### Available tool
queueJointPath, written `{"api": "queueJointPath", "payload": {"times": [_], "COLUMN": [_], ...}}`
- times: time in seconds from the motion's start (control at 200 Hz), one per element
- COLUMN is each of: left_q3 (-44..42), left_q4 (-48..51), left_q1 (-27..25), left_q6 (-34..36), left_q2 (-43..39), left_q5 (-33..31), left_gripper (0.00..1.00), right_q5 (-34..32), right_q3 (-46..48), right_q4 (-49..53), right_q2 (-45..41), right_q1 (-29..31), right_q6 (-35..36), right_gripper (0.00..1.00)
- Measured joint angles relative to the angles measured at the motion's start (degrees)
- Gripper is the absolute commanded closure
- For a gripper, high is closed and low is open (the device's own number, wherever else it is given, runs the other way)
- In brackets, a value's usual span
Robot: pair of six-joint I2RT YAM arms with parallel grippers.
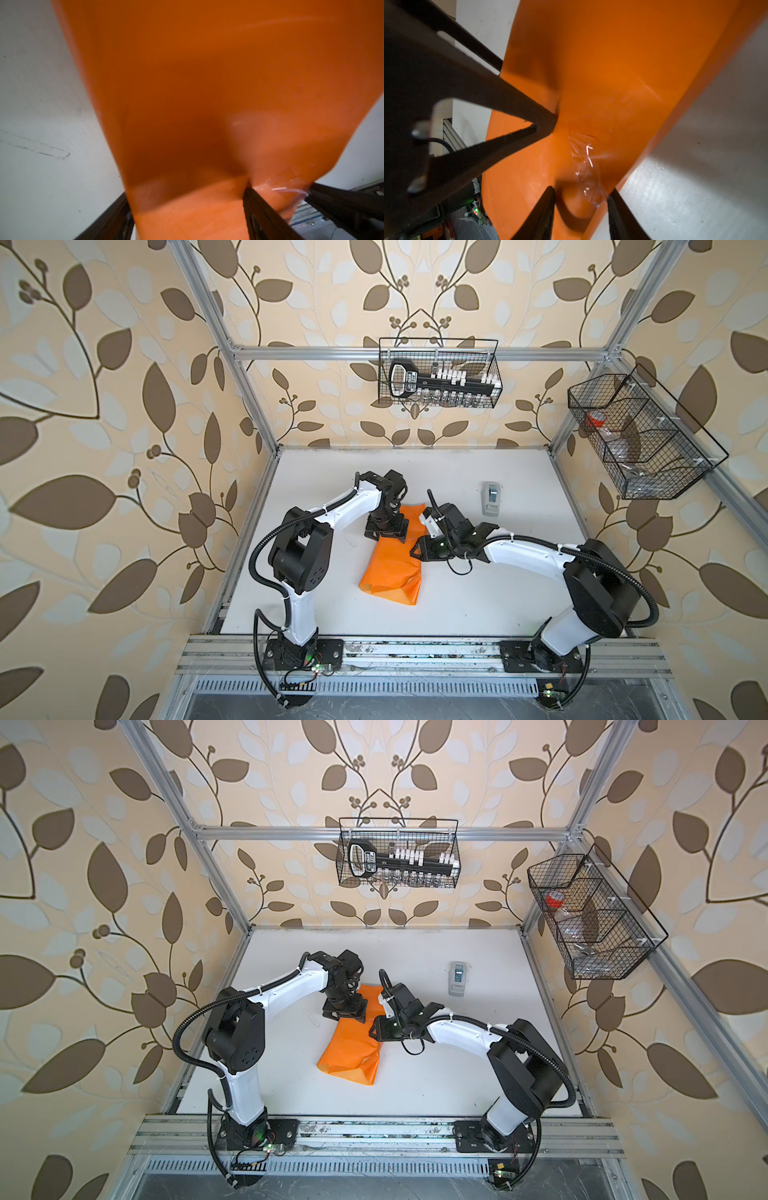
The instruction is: Wrap the gift box in paper
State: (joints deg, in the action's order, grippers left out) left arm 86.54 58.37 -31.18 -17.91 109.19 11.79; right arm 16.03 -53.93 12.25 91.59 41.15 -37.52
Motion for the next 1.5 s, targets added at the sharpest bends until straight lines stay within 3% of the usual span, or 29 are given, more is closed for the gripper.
{"api": "queueJointPath", "payload": {"times": [0.12, 0.28, 0.83, 1.499], "left_q3": [0.0, -0.1, -0.1, 0.0], "left_q4": [0.0, -0.1, 0.0, 0.0], "left_q1": [0.0, 0.0, 0.0, 0.0], "left_q6": [0.0, 0.0, 0.0, 0.0], "left_q2": [0.0, 0.0, 0.0, -0.1], "left_q5": [0.0, 0.0, 0.0, 0.0], "left_gripper": [0.21, 0.21, 0.21, 0.21], "right_q5": [0.1, 0.0, 0.5, 0.3], "right_q3": [1.0, 1.4, 0.9, -2.4], "right_q4": [-0.1, -0.6, -1.6, -3.1], "right_q2": [-3.4, -6.6, -3.3, 2.3], "right_q1": [-1.0, -3.0, -2.5, -1.8], "right_q6": [0.1, 0.2, -0.1, -0.2], "right_gripper": [0.55, 0.64, 0.93, 1.0]}}
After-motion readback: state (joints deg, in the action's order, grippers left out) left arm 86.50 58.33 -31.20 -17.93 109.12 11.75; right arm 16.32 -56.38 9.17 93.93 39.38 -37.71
